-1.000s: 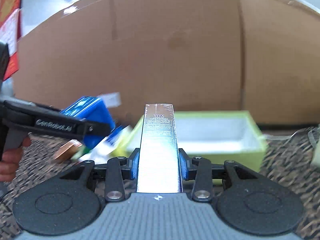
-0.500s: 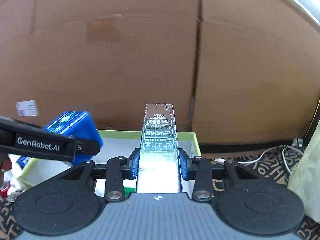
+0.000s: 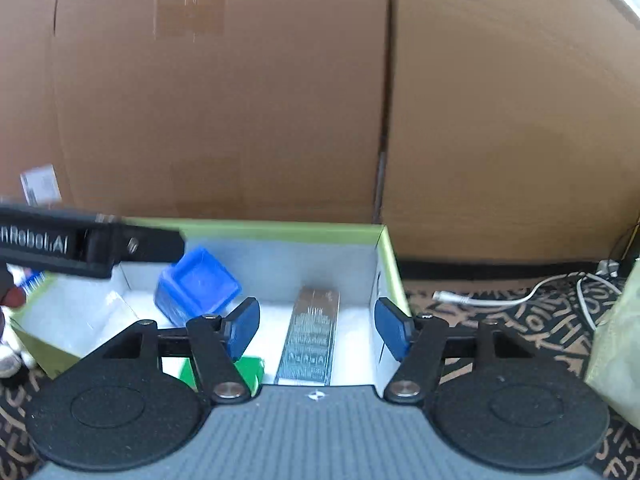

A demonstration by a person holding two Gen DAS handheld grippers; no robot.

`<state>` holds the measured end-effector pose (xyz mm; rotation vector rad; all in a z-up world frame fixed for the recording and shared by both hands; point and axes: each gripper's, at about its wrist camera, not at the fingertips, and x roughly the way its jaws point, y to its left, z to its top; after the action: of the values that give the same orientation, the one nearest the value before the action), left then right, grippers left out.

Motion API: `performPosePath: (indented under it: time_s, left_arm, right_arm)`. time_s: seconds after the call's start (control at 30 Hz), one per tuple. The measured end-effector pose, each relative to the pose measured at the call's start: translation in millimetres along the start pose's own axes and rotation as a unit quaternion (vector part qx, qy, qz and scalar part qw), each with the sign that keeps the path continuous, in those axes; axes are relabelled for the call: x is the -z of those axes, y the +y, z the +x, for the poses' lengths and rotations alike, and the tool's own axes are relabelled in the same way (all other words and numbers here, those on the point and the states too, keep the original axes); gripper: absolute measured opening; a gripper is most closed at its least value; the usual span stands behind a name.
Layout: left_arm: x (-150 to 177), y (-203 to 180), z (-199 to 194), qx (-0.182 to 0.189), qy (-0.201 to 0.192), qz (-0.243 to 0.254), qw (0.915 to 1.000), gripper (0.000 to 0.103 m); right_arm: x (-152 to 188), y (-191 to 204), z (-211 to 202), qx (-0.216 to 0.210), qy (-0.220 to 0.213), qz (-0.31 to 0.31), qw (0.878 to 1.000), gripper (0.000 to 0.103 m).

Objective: Organize objects
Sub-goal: 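Carry tin and VIVX box into the lime-green box and open both grippers, then grasp the copper box with the left gripper while the right grasps the black tape roll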

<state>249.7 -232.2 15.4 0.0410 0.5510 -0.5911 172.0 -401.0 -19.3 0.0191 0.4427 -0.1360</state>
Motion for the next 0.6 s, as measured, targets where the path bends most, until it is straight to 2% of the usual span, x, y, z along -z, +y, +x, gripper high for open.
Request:
performPosePath:
  time_s: [0.07,0.2,0.3,0.5,0.6]
  left_arm:
    - [-2.2,0.9,-15.6,0.001,-0.006,-0.005,1.0000,0.103]
    - [8.1,1.9,-57.1,-0.009,-0.015,-0.014,0.9997,0.103]
    - [20.4,0.1,-84.2,-0.028,-0.007,-0.014,0.9995,0.103]
    - [61.7,14.1,-151.0,-0.075,-0.011,-0.013,0.9970,0.103]
    - [86.0,26.3,-168.4,-0.095,-0.002,-0.027,0.9951,0.103]
  right_arm:
    - [-4.8,0.1,-18.4,0.000,-0.020,0.007,1.000,0.074]
    - [-4.0,11.7,-56.9,-0.011,-0.056,0.012,0.998,0.078]
    - [4.3,25.5,-86.6,-0.029,-0.073,0.008,0.997,0.081]
    - [39.3,54.8,-118.0,-0.077,-0.059,0.011,0.995,0.085]
    - [60.8,72.7,-122.0,-0.100,-0.040,0.022,0.994,0.085]
